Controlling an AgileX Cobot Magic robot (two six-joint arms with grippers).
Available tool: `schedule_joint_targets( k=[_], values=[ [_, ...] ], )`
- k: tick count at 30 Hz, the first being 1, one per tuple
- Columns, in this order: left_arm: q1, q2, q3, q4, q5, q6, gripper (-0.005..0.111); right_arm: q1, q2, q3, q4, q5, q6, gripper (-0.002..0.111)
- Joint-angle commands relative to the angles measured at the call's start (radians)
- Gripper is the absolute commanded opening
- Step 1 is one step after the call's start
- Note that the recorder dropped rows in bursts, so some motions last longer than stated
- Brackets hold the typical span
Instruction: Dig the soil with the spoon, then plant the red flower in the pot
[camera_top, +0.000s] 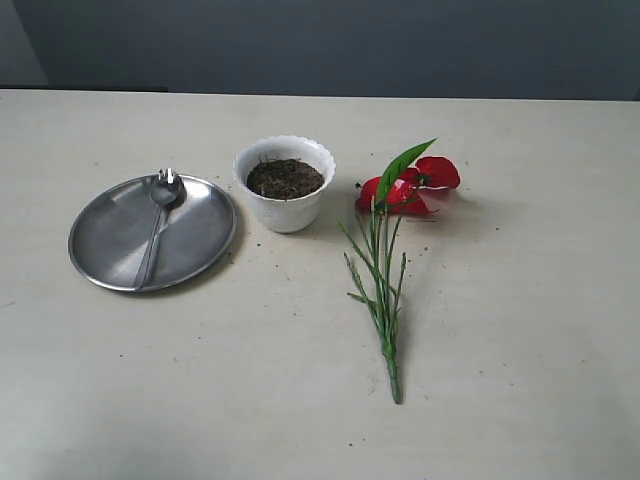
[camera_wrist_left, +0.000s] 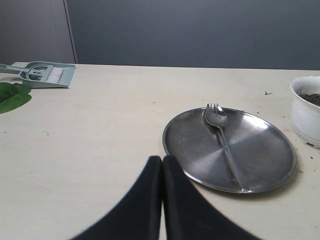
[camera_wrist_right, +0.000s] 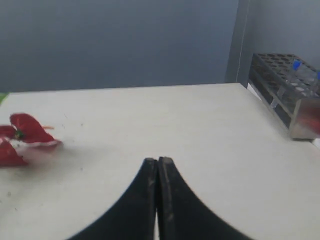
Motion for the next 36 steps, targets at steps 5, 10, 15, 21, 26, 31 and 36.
schedule_joint_targets(
  k=[5,10,15,21,26,31,36],
  values=[
    [-0.002,-0.006,0.005,-0.004,-0.013,0.001,0.0,-0.006,-0.006,0.001,0.225,-0.351,0.01,-0.001],
    [-0.002,-0.006,0.005,-0.004,-0.013,0.001,0.0,-0.006,-0.006,0.001,0.404,-0.511,0.011,-0.001],
    [-0.002,-0.006,0.005,-0.004,-0.013,0.001,0.0,-0.006,-0.006,0.001,0.54,-0.662,0.033,-0.001],
    [-0.002,-0.006,0.005,-0.004,-0.013,0.001,0.0,-0.006,-0.006,0.001,0.591,-0.8,0.043,-0.001],
    [-0.002,-0.006,0.005,-0.004,-0.013,0.001,0.0,-0.006,-0.006,-0.08,0.519,-0.683,0.109,-0.001],
    [-0.002,-0.006,0.005,-0.004,-0.013,0.001,0.0,-0.006,0.099,-0.282,0.238,-0.509,0.109,-0.001],
    [-0.002,-0.006,0.005,-0.004,-0.013,0.001,0.0,-0.006,0.26,-0.503,-0.04,-0.456,0.109,-0.001]
  ],
)
